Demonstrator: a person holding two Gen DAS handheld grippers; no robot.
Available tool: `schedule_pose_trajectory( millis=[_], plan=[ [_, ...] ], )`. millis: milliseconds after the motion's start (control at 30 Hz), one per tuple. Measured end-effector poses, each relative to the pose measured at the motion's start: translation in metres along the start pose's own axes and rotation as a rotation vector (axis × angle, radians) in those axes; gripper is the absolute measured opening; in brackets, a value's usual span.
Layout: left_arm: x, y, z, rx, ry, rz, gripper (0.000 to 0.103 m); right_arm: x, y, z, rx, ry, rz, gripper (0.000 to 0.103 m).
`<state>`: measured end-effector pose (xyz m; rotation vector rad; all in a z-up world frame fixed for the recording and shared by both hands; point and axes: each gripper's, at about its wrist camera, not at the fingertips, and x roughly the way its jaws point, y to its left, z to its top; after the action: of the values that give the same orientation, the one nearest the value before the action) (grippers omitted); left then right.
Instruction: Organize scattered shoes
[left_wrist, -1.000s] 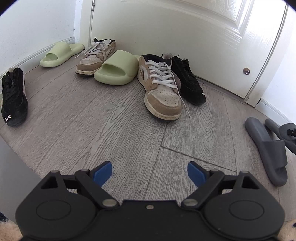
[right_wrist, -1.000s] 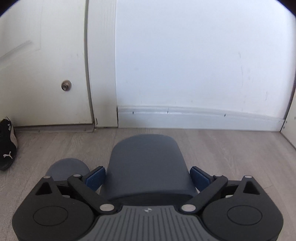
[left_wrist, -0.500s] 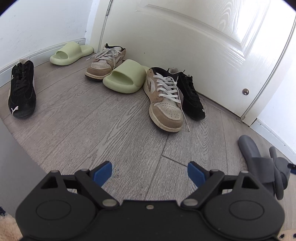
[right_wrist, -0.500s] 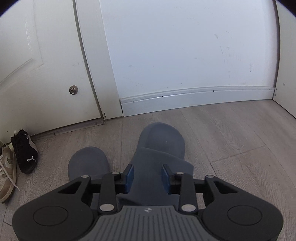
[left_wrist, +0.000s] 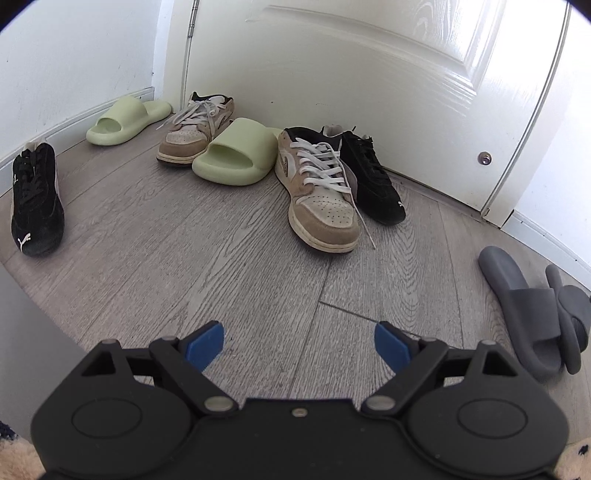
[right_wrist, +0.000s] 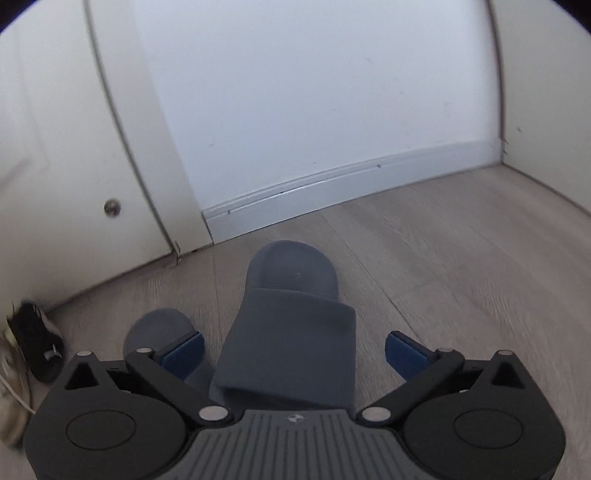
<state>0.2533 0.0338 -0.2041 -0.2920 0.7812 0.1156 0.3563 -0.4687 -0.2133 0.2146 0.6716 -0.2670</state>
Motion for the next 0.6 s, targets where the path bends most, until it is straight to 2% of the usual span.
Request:
schedule_pose_trajectory(
  millis=[67, 133, 233, 433, 600],
  plan=[
    [0.002, 0.002, 0.0, -0.011, 0.006, 0.0, 0.089, 0.018, 0.002, 0.009, 0.003, 0.045, 0.001, 0.103],
    [0.002, 0.003, 0.0, -0.016, 0.009, -0.002, 0.089, 0.043, -0.006, 0.017, 0.087, 0.146, 0.069, 0.103],
    [0.004, 0.003, 0.0, -0.014, 0.015, -0.003, 0.089, 0.065, -0.015, 0.018, 0.17, 0.223, 0.12, 0.103],
    [0.007, -0.001, -0.001, 0.005, 0.027, -0.003, 0.089, 0.092, -0.022, 0.022, 0.215, 0.325, 0.178, 0.103],
    [0.009, -0.002, -0.001, 0.008, 0.035, -0.004, 0.089, 0.093, -0.024, 0.027, 0.207, 0.36, 0.196, 0.103]
  ],
)
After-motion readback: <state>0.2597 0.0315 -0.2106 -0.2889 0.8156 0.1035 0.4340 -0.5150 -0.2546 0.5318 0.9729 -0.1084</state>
